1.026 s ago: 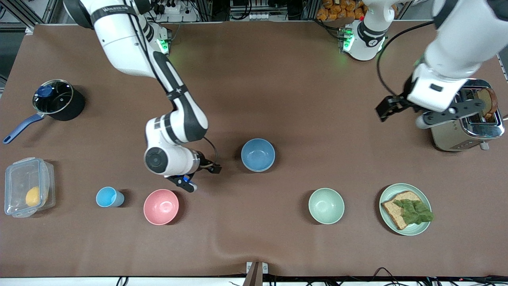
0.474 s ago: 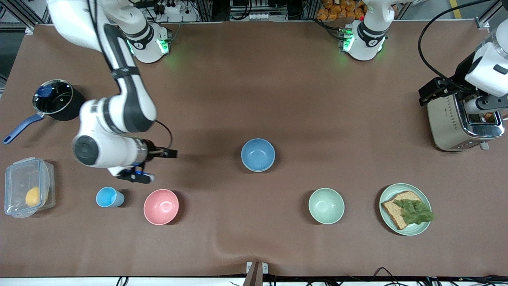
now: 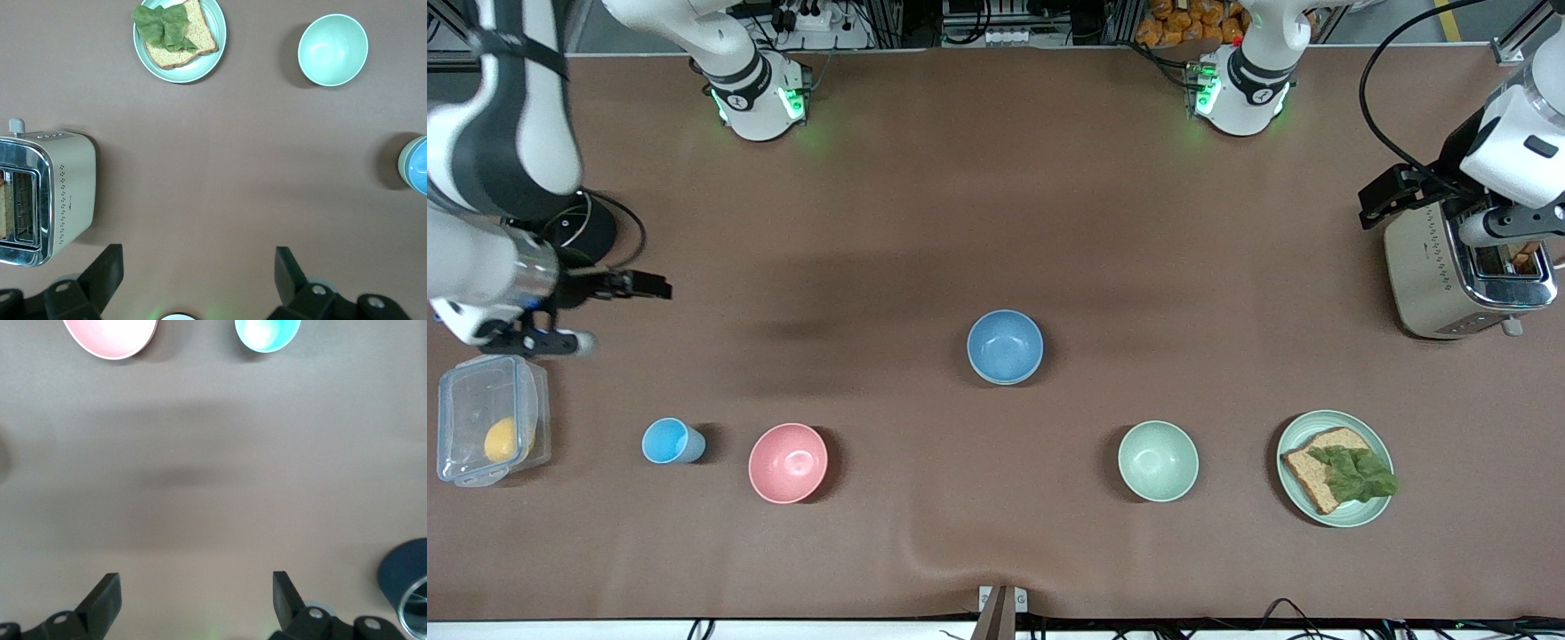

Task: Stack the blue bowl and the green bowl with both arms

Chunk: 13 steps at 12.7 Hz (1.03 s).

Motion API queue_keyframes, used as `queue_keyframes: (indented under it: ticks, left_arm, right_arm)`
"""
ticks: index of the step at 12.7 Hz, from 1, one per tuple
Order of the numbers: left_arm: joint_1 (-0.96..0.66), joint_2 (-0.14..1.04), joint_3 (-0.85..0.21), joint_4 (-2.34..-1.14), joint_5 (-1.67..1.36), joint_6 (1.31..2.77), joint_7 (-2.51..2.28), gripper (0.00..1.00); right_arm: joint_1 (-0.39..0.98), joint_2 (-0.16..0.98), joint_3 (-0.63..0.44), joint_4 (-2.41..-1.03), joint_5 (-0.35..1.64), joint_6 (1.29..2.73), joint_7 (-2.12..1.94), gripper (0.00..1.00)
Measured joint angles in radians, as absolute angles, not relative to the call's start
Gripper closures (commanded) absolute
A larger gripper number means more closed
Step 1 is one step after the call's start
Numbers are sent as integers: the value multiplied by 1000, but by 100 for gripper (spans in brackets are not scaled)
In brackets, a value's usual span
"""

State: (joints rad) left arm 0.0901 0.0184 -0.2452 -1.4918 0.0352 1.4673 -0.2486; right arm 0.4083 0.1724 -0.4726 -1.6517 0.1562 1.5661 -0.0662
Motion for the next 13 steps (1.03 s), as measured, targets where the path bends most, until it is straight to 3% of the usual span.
queue_keyframes:
  ticks: [3,6,7,13]
  left_arm:
    - [89,18,-239,-1485,15,1459,-249,0]
    - [83,18,-235,-1485,8,1457,-249,0]
    - [76,18,-234,-1484,8,1456,-249,0]
    - [71,18,-232,-1479,8,1451,-249,0]
  right_arm:
    - [382,76,-414,-1660,53,1532,-62,0]
    - [142,16,-159,-1667,23,1510,-28,0]
    - [101,1,-119,-1669,21,1506,-7,0]
    - [87,-8,-94,-1682,17,1508,31,0]
